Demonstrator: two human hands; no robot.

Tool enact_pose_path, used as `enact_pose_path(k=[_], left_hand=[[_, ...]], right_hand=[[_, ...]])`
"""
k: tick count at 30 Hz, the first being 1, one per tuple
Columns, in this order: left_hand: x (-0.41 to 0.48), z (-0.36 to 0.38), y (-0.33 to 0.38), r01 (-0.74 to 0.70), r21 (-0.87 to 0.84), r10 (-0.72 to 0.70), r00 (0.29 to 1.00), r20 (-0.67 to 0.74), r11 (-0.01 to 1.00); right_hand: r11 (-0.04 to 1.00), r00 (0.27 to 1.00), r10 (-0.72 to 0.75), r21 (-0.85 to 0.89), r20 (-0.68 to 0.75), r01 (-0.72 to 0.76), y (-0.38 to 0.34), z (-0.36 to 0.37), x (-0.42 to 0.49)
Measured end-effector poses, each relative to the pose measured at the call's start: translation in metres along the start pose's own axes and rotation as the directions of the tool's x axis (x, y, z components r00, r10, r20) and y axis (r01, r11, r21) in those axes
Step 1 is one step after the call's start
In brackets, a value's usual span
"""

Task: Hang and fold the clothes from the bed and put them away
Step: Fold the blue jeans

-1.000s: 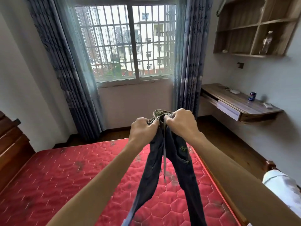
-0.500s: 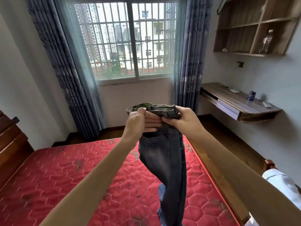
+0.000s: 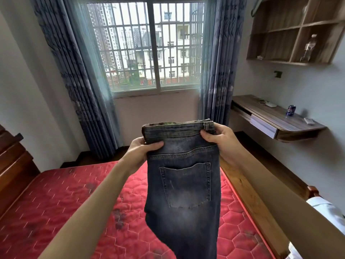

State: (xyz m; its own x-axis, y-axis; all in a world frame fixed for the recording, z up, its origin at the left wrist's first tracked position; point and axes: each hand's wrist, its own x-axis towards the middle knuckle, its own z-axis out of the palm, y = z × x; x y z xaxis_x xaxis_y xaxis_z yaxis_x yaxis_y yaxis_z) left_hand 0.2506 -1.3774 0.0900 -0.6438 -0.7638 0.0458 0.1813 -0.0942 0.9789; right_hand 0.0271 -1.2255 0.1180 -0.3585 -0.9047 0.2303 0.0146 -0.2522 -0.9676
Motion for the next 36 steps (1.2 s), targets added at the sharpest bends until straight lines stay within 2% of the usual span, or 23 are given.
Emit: enact_pose_path(k=[2,4,6,7,8,10,12,16,18,22,24,27,29,31,33,36], left_hand=[[0.006,-0.004,0.005,-0.020,0.117,0.029,0.996,-0.079,0.993],[0.013,-0.008,0.008,-0.035,0.246,0.071,0.988,-0.138,0.969],[0.024,-0.017,0.013,-0.062,0.367,0.139,0.973,-0.187,0.928],[0.030,-0.022,0.018,-0.094,0.427,0.197,0.959,-0.204,0.899],[0.036,-0.029,0.024,-0.134,0.505,0.274,0.937,-0.215,0.853],[0.044,-0.042,0.042,-0.162,0.723,0.434,0.877,-0.206,0.672],[0.050,-0.053,0.064,-0.173,0.828,0.546,0.818,-0.180,0.533],[0.053,-0.069,0.112,-0.235,0.836,0.626,0.764,-0.156,0.495],[0.051,-0.079,0.127,-0.205,0.863,0.648,0.742,-0.170,0.461],[0.030,-0.087,0.133,-0.226,0.900,0.722,0.680,-0.128,0.372],[0.017,-0.094,0.120,-0.228,0.903,0.711,0.694,-0.111,0.363],[-0.007,-0.103,0.085,-0.213,0.868,0.626,0.768,-0.136,0.450],[-0.029,-0.104,0.049,-0.163,0.897,0.554,0.826,-0.103,0.411],[-0.053,-0.105,0.004,-0.071,0.912,0.436,0.891,-0.124,0.404],[-0.082,-0.106,-0.049,0.053,0.895,0.273,0.943,-0.191,0.443],[-0.136,-0.104,-0.131,0.198,0.867,0.042,0.969,-0.244,0.456]], right_hand=[[0.962,0.999,-0.029,-0.271,-0.035,0.019,0.001,-0.004,0.011],[0.811,0.997,-0.043,-0.586,-0.068,-0.005,-0.002,-0.005,0.029],[0.640,0.996,-0.013,-0.766,-0.088,-0.059,-0.001,0.001,0.051],[0.613,0.996,-0.002,-0.787,-0.091,-0.071,0.001,0.006,0.064],[0.638,0.996,0.002,-0.767,-0.088,-0.069,0.004,0.013,0.076],[0.749,0.996,-0.016,-0.661,-0.093,-0.050,0.007,0.029,0.100],[0.769,0.987,-0.131,-0.638,-0.089,0.045,0.003,0.046,0.120],[0.799,0.961,-0.266,-0.575,-0.078,0.174,-0.012,0.074,0.144],[0.801,0.946,-0.316,-0.552,-0.066,0.229,-0.016,0.085,0.149],[0.834,0.940,-0.341,-0.468,-0.023,0.292,-0.015,0.098,0.141],[0.834,0.948,-0.318,-0.473,0.010,0.285,-0.004,0.098,0.131],[0.819,0.960,-0.278,-0.511,0.042,0.260,0.025,0.094,0.099],[0.796,0.969,-0.243,-0.565,0.033,0.219,0.054,0.092,0.065],[0.770,0.986,-0.161,-0.620,0.043,0.153,0.092,0.087,0.026],[0.747,0.997,-0.045,-0.661,0.061,0.074,0.137,0.078,-0.016],[0.729,0.979,0.181,-0.682,0.094,-0.069,0.201,0.065,-0.086]])
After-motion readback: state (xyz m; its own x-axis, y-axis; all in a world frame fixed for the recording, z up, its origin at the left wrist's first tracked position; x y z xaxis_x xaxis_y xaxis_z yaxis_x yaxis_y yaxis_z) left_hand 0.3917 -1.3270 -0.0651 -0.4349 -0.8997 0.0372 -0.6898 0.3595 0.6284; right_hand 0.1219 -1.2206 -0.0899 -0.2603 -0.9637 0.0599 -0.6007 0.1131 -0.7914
